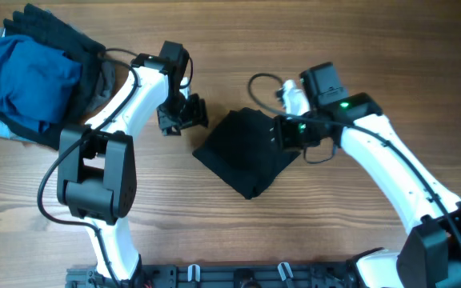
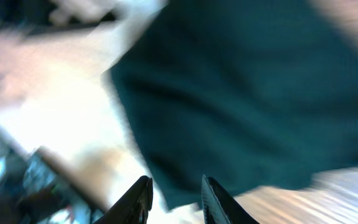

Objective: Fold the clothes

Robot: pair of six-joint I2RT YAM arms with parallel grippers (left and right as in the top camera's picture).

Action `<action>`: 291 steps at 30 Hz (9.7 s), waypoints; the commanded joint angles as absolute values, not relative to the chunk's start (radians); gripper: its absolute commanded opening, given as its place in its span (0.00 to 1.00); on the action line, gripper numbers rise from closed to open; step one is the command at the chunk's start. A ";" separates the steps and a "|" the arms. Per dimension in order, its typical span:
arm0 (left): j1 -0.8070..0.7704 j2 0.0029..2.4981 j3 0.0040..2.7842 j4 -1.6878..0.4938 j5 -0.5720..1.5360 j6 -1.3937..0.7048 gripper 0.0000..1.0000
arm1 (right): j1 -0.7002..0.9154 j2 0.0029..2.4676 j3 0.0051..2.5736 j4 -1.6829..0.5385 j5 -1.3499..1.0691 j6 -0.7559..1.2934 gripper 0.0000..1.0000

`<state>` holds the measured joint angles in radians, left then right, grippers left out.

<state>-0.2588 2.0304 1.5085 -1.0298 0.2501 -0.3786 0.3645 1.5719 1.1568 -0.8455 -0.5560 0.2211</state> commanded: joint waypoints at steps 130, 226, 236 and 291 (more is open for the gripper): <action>0.644 1.852 1.543 -0.453 -0.035 -0.401 1.00 | 0.258 1.475 1.204 -0.990 0.022 0.316 0.53; -0.217 0.511 0.840 -0.910 -0.047 -0.375 1.00 | 0.039 0.611 0.919 -0.907 0.086 0.344 1.00; -0.217 0.511 0.840 -0.910 -0.047 -0.374 1.00 | 0.048 0.319 0.627 -0.671 0.051 0.290 1.00; -0.105 0.474 0.828 -0.948 -0.045 -0.375 1.00 | 0.080 0.004 0.005 0.006 -0.007 -0.076 1.00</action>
